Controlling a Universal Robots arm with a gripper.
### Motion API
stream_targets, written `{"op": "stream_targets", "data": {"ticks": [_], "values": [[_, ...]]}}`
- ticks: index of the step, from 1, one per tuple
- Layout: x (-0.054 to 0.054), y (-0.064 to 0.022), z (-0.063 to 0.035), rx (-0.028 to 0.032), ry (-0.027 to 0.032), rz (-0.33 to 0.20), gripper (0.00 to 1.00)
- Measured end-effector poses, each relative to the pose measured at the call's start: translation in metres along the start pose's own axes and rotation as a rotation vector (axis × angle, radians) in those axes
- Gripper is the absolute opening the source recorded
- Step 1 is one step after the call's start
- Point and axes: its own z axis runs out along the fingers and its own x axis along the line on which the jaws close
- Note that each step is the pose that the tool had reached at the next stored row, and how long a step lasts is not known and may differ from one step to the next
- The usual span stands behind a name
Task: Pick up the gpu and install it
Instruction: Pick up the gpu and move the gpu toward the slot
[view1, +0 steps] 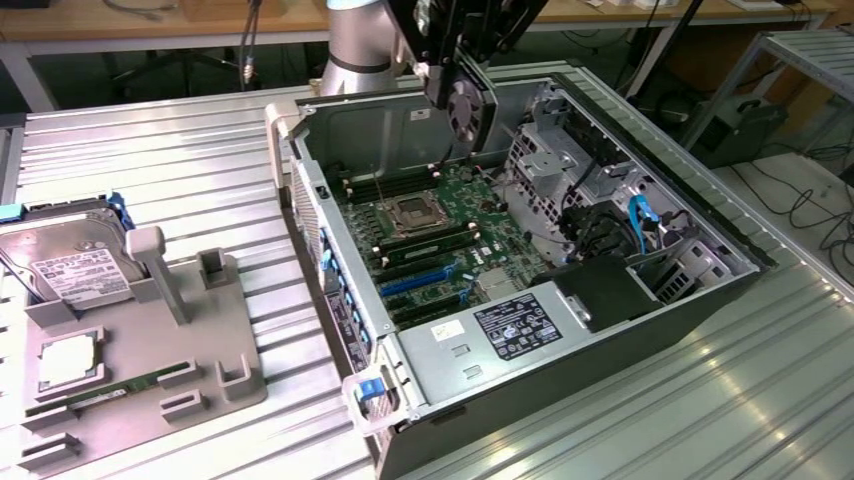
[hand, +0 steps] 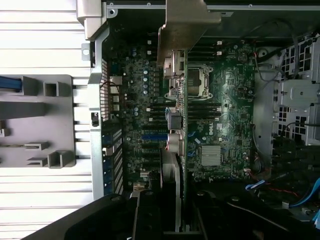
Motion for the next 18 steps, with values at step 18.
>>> {"op": "stream_targets", "data": {"ticks": [18], "values": [[-0.016, 0.0001, 0.0005, 0.0000, 0.0000, 0.000, 0.28]]}}
